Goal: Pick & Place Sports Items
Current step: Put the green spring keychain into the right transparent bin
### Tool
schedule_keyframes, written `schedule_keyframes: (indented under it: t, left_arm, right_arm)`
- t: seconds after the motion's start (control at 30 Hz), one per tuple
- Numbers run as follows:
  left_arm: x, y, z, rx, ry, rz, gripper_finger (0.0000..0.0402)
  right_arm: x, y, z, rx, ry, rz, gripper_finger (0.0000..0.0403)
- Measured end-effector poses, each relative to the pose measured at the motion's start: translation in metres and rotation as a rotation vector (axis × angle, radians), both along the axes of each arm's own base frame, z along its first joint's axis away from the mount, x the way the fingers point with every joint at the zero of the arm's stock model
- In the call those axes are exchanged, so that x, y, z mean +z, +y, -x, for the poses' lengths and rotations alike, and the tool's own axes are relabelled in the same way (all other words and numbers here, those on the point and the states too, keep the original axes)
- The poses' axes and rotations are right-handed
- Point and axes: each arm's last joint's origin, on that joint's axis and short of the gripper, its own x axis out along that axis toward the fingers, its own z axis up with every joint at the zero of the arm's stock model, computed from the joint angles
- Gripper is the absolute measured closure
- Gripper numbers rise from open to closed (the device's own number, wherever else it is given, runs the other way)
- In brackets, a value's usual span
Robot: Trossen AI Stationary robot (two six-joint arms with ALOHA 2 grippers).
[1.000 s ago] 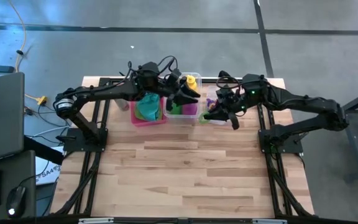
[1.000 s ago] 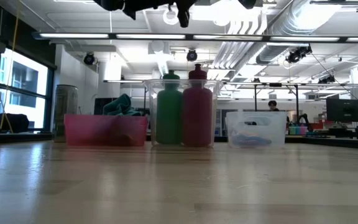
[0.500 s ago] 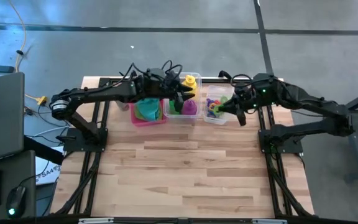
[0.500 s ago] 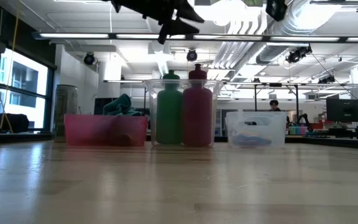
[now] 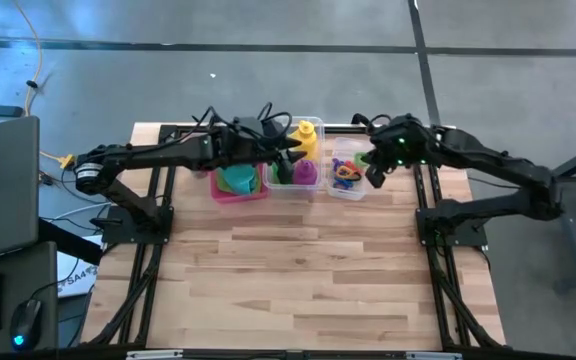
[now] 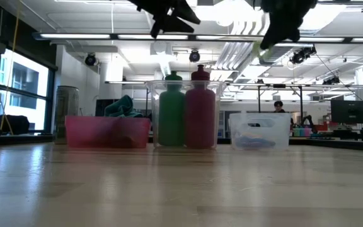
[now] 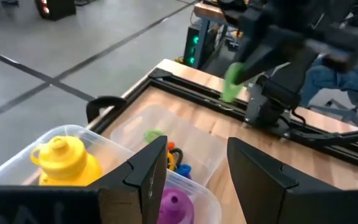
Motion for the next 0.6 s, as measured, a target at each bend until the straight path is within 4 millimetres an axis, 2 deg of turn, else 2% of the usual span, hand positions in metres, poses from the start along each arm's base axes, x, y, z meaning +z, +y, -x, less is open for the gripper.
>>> schedule_keyframes:
  t: [0.27, 0.6]
  left_arm:
    - [-0.002, -0.005, 0.001, -0.012, 0.007, 0.055, 0.0237]
    - [-0.003, -0.014, -0.001, -0.040, 0.021, 0.065, 0.0237]
  right_arm:
    - [-0.026, -0.025, -0.020, -0.023, 0.158, -0.006, 0.0382]
    - [-0.056, -0.054, -0.039, -0.070, 0.275, -0.056, 0.0382]
